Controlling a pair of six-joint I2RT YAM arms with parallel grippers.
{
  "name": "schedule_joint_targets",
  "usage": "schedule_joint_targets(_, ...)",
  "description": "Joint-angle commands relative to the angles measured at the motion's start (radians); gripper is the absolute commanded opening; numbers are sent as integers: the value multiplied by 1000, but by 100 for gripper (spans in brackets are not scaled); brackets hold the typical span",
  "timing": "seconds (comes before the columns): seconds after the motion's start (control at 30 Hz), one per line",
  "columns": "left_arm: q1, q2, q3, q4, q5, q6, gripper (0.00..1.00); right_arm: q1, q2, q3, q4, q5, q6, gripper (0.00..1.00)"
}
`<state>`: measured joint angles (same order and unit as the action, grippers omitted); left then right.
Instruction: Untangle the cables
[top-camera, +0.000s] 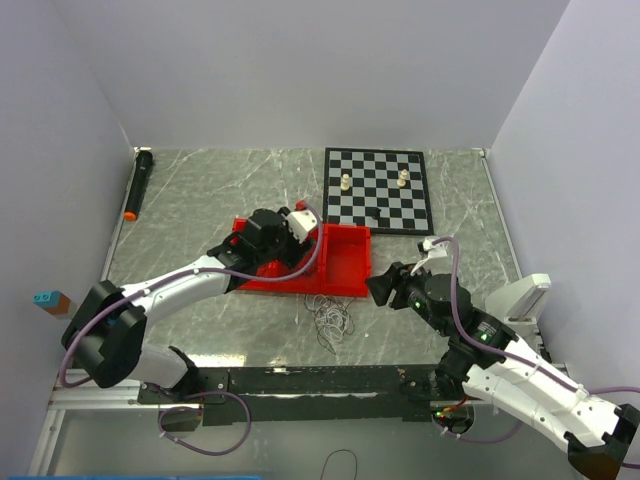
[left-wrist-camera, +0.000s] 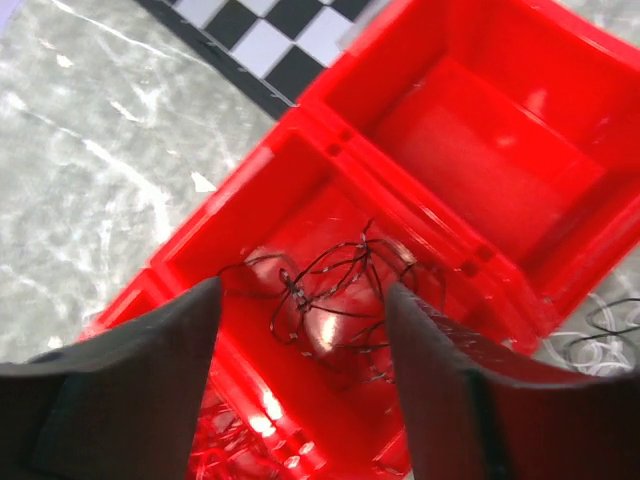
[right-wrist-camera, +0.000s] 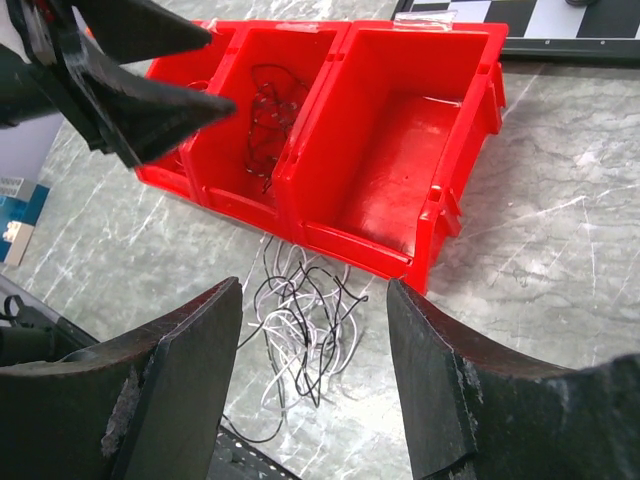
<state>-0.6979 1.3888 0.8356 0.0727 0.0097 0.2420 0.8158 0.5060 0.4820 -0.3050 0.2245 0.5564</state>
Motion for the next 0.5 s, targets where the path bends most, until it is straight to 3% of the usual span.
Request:
schedule_joint_targets(0.0, -15, 15, 52, 42, 42, -4, 77, 6, -1, -5, 21, 7, 5, 66)
schedule_joint_targets(0.2, -43, -20, 166, -164, 251, 109, 88, 3, 3, -17, 21, 3, 10, 66)
schedule_joint_targets(0.37, -194, -65, 184, -347, 496, 296, 91, 5, 11, -13, 23, 7, 10, 66)
schedule_joint_targets(0.47, -287, -34, 186, -386, 519, 347, 91, 3, 3, -11, 12, 16, 11, 66)
